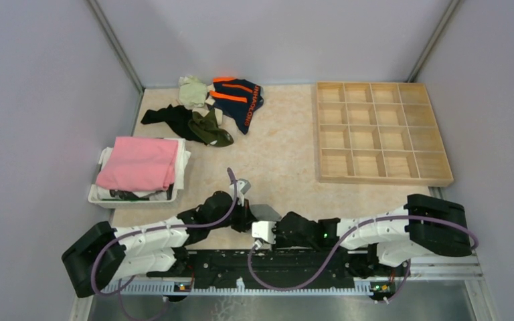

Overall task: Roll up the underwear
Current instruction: Roll the underwear to the center of the board.

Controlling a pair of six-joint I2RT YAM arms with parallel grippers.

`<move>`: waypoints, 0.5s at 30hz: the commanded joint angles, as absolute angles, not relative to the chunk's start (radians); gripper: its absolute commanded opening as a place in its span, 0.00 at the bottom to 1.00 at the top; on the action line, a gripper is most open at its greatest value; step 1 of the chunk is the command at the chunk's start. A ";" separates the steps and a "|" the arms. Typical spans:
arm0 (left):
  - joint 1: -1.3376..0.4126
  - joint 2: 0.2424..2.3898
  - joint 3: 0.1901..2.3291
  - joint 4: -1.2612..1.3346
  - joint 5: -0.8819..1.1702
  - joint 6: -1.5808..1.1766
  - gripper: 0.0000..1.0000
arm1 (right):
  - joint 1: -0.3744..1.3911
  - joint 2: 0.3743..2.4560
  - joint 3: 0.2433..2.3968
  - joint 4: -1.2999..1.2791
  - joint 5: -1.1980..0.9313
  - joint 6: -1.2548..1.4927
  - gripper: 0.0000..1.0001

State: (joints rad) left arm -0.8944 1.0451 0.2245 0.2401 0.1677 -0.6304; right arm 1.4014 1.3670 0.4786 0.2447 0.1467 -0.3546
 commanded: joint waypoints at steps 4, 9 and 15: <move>-0.890 0.953 0.226 0.180 0.100 -0.632 0.00 | 1.317 1.320 0.518 0.226 -0.113 -0.190 0.00; -0.890 0.830 0.237 0.115 0.039 -0.654 0.00 | 1.280 1.332 0.488 0.300 -0.211 -0.067 0.00; -0.890 0.699 0.250 0.042 -0.023 -0.645 0.00 | 1.210 1.346 0.456 0.375 -0.288 0.109 0.00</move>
